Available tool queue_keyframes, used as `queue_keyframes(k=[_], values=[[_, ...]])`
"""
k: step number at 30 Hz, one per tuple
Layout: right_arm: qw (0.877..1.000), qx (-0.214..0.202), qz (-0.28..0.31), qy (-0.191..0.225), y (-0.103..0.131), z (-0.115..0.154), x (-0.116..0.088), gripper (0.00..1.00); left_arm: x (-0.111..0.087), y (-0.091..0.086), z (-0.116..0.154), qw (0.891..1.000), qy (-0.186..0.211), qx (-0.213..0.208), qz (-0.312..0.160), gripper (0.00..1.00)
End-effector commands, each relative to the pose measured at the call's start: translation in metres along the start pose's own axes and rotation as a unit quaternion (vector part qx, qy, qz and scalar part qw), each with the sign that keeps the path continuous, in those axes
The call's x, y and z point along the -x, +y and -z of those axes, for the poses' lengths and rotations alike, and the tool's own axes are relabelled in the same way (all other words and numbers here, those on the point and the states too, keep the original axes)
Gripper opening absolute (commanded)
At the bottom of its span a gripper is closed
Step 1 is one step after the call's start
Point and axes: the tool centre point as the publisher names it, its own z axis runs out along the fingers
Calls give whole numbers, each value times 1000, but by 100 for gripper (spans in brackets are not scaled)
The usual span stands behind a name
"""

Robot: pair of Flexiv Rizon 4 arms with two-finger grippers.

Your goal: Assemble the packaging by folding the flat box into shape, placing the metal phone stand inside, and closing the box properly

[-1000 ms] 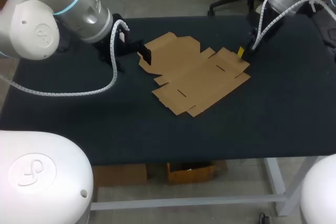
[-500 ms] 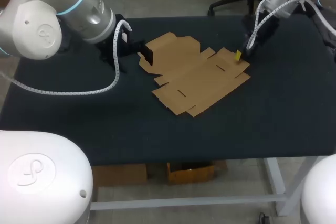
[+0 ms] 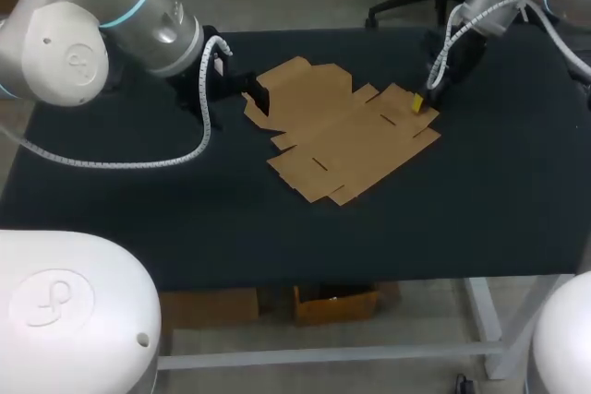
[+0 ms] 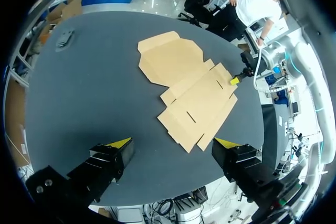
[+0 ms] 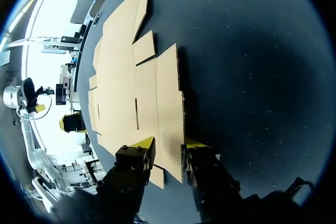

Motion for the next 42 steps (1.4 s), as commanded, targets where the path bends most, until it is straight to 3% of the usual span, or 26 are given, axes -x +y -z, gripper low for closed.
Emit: queue_keyframes(k=[1, 11, 16, 31, 42], values=[[1000, -23, 0, 17, 4, 0, 5, 25, -1, 0, -1, 1000, -3, 0, 2, 100], [1000, -4, -4, 22, 0, -1, 0, 12, -1, 2, -1, 1000, -1, 0, 3, 100], [1000, 16, -5, 24, -3, 0, -2, 0, -1, 3, -1, 1000, 1, 3, 3, 100], [995, 99, -10, 32, -19, 1, -14, 0, -2, 8, 0, 1000, 5, 9, 14, 100], [991, 131, -9, 28, -28, 4, -31, 0, -2, 10, 1, 1000, 7, 9, 22, 100]])
